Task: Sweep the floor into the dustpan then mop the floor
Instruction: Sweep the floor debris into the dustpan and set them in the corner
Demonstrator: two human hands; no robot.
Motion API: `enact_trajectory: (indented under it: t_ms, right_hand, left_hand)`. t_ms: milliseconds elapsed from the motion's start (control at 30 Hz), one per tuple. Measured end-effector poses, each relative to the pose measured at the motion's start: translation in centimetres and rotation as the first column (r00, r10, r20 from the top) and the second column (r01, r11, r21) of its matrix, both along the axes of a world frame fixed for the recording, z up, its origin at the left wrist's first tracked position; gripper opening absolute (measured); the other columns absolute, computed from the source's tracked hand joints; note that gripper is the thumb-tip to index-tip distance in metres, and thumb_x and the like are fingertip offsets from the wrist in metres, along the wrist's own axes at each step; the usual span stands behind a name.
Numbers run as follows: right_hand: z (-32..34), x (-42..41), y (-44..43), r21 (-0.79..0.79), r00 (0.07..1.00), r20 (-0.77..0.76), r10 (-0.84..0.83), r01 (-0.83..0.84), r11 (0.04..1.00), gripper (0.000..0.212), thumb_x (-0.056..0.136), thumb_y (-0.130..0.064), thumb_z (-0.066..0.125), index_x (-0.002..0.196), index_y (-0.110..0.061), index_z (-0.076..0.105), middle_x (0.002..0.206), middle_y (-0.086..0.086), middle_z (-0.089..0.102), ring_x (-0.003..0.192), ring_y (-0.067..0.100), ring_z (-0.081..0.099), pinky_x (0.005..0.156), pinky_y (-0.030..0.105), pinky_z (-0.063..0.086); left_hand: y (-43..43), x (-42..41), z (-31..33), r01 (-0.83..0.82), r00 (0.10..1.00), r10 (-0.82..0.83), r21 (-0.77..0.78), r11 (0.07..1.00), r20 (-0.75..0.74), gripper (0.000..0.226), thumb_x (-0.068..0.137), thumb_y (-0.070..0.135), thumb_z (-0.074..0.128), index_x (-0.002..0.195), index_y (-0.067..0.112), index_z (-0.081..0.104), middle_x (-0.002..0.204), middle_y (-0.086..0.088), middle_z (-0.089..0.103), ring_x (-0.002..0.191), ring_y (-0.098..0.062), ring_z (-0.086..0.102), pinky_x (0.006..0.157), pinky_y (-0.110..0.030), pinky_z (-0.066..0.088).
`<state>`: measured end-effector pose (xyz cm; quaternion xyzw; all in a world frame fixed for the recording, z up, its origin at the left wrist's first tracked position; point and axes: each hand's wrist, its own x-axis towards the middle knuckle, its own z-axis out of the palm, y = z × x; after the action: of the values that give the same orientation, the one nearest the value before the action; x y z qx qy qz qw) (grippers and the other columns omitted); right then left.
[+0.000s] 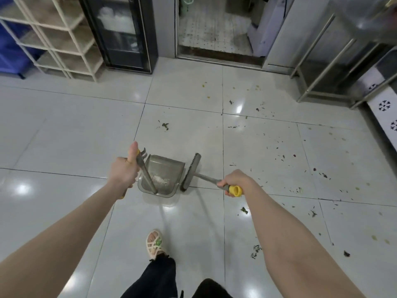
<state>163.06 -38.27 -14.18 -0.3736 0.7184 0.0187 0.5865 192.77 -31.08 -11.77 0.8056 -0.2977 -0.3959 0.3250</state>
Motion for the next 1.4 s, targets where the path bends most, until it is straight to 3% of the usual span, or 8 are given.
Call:
enact_trajectory:
  t_ms: [167,333,467,867,1033,1400]
  right_hand:
    - [-0.7,7.9,-3.9,-0.003,0.999,0.037,-0.006,0.006,1.000,0.025,0.084,0.001,0.068,0.066,-0.001,0.050,0.065,0.012,0.052,0.032,0.015,0.048,0.036,0.017,0.044]
    - [-1.2,13.9,-7.2,-0.007,0.999,0.036,0.035,-0.035,0.999,0.023,0.082,0.000,0.070,0.067,0.000,0.052,0.063,0.014,0.054,0.042,0.020,0.050,0.038,0.020,0.045]
    - [-2.3,18.2,-9.9,0.003,0.998,0.045,0.044,-0.044,0.999,0.021,0.082,-0.002,0.072,0.070,0.001,0.054,0.065,0.013,0.055,0.030,0.015,0.052,0.035,0.018,0.045]
    - [-5.8,26.9,-19.5,0.058,0.981,0.013,0.192,-0.192,0.980,0.021,0.078,-0.005,0.073,0.067,-0.001,0.057,0.056,0.015,0.058,0.047,0.023,0.056,0.045,0.026,0.044]
    - [-6.7,25.2,-22.4,0.124,0.989,-0.046,0.142,-0.135,0.983,0.019,0.080,-0.002,0.070,0.071,-0.002,0.053,0.077,0.016,0.058,0.049,0.021,0.054,0.035,0.017,0.041]
    - [-3.4,12.0,-25.5,0.220,0.983,-0.181,-0.023,0.064,0.973,0.011,0.086,0.001,0.062,0.085,0.000,0.051,0.070,0.013,0.052,0.048,0.020,0.050,0.035,0.016,0.042]
  left_hand:
    - [-4.3,7.6,0.5,0.001,1.000,-0.001,-0.012,1.000,0.025,0.081,0.066,0.087,0.028,0.052,0.009,0.042,0.047,-0.005,0.043,0.041,-0.021,0.040,0.046,-0.026,0.033]
    - [-7.5,13.5,0.4,-0.027,0.999,0.027,0.002,1.000,0.042,0.086,0.060,0.092,0.026,0.056,0.008,0.043,0.048,-0.006,0.043,0.043,-0.023,0.041,0.050,-0.029,0.036]
    - [-9.8,17.0,0.2,-0.072,0.996,0.072,0.001,0.997,0.046,0.085,0.062,0.090,0.026,0.056,0.008,0.043,0.049,-0.007,0.042,0.043,-0.022,0.039,0.047,-0.026,0.033]
    - [-18.9,22.6,-1.1,-0.168,0.984,0.164,0.047,0.985,0.067,0.082,0.065,0.088,0.026,0.055,0.009,0.045,0.048,-0.004,0.042,0.041,-0.022,0.038,0.042,-0.024,0.031]
    - [-23.4,22.1,-2.0,-0.115,0.992,0.111,0.072,0.991,0.059,0.079,0.079,0.081,0.027,0.055,0.008,0.044,0.051,-0.007,0.044,0.042,-0.022,0.040,0.045,-0.025,0.034]
    - [-31.7,16.3,-2.9,0.043,0.999,-0.043,0.071,0.997,-0.003,0.082,0.072,0.086,0.028,0.055,0.008,0.047,0.052,-0.007,0.048,0.044,-0.021,0.044,0.047,-0.026,0.036]
